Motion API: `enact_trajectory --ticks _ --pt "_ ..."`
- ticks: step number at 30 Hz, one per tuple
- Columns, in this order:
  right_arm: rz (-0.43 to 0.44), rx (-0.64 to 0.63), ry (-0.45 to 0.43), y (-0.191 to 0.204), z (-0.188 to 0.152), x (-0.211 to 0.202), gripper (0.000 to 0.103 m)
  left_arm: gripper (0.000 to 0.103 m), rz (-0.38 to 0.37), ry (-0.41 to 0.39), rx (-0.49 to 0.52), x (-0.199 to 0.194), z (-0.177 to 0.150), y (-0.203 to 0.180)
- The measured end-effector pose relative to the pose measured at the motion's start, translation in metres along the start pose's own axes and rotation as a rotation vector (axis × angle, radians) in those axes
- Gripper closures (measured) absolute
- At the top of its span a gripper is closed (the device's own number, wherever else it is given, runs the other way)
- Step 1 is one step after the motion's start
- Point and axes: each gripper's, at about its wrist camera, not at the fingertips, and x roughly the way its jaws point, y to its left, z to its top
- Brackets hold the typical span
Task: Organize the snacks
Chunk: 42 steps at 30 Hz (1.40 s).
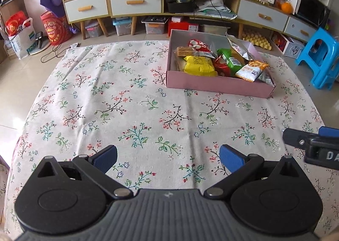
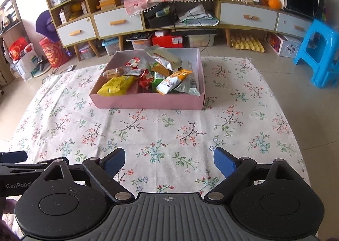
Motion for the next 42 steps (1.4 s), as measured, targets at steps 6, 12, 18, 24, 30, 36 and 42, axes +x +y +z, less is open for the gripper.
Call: enact_trajectory --ticks 6,12,18,24,30,36,42 --pt "-0.022 -0.006 0.01 0.003 -0.002 0.004 0.01 0.0 -0.003 -0.004 0.01 -0.003 -0.002 -0.003" --pt "-0.024 -0.008 0.021 0.004 -0.004 0.007 0.01 0.0 0.007 -0.01 0.002 -0.003 -0.002 -0.004" --pt "-0.018 -0.014 0.03 0.008 -0.004 0.009 0.01 0.0 0.008 -0.011 0.0 -0.004 -0.002 -0.004" --pt "-0.017 -0.012 0.035 0.008 -0.005 0.01 0.01 0.0 0.008 -0.011 0.0 -0.003 -0.002 -0.004" --pt "-0.018 -0.011 0.041 0.007 -0.006 0.011 0.01 0.0 0.008 -0.012 0.0 -0.004 -0.002 -0.004" --pt "-0.019 -0.012 0.042 0.008 -0.006 0.011 0.01 0.0 0.008 -0.011 0.001 -0.004 -0.002 -0.004" --pt "-0.021 -0.011 0.044 0.008 -0.006 0.012 0.01 0.0 0.009 -0.01 0.003 -0.004 -0.003 -0.005"
